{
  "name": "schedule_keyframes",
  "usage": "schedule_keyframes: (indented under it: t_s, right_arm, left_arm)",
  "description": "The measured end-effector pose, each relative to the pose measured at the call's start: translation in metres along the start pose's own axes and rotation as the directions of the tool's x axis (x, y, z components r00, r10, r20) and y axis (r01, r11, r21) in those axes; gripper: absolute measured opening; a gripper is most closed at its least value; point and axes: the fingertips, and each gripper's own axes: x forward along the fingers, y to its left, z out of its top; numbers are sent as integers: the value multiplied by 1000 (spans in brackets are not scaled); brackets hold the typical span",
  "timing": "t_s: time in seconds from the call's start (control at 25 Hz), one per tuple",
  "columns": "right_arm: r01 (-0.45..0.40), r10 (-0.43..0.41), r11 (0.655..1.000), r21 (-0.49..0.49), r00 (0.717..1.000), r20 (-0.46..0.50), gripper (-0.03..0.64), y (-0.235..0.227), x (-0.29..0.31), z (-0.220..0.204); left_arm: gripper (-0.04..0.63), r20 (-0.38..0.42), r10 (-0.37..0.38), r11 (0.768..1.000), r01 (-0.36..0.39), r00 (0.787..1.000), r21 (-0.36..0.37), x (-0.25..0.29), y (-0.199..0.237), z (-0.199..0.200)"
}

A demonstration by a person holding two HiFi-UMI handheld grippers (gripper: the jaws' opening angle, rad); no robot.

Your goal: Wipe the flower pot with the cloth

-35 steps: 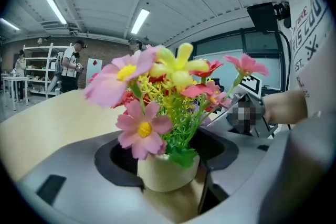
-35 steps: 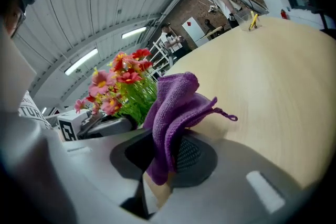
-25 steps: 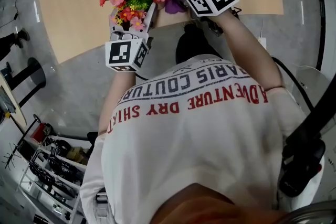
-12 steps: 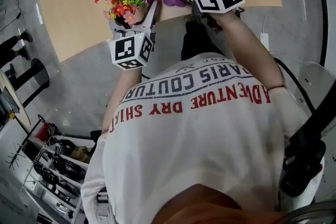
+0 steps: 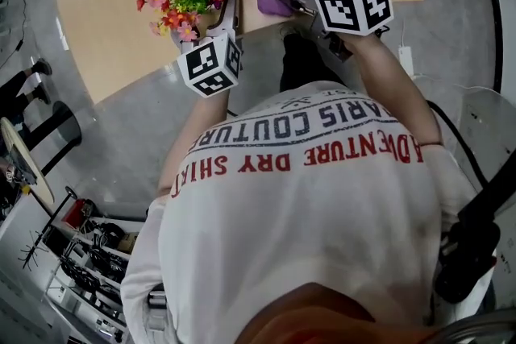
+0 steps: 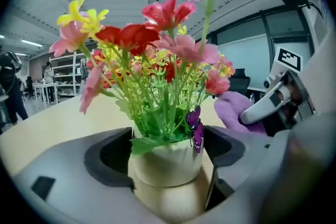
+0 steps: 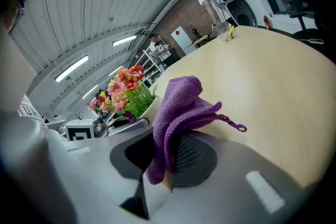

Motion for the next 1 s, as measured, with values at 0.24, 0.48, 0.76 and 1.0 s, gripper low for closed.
schedule_keyframes:
  t_s: [0.24,0.48,0.76,1.0]
  right_arm:
    - [-76,76,997,-2,997,-5,66,12,-2,-4]
    - [-128,128,992,0,992,-8,66,21,2,14]
    - [-184,184,983,-12,982,-46,64,24,16,47]
    - [-188,183,982,-32,976,-122,65,20,40,50]
  left_arm:
    - [426,-7,-151,986,152,988,68,-4,2,-3]
    - [426,-41,-323,933,326,945,152,-7,4,0]
    - [426,-114,-473,848,487,873,208,-4,9,3]
    - [426,-97,-513,825,522,853,217,3,11,5]
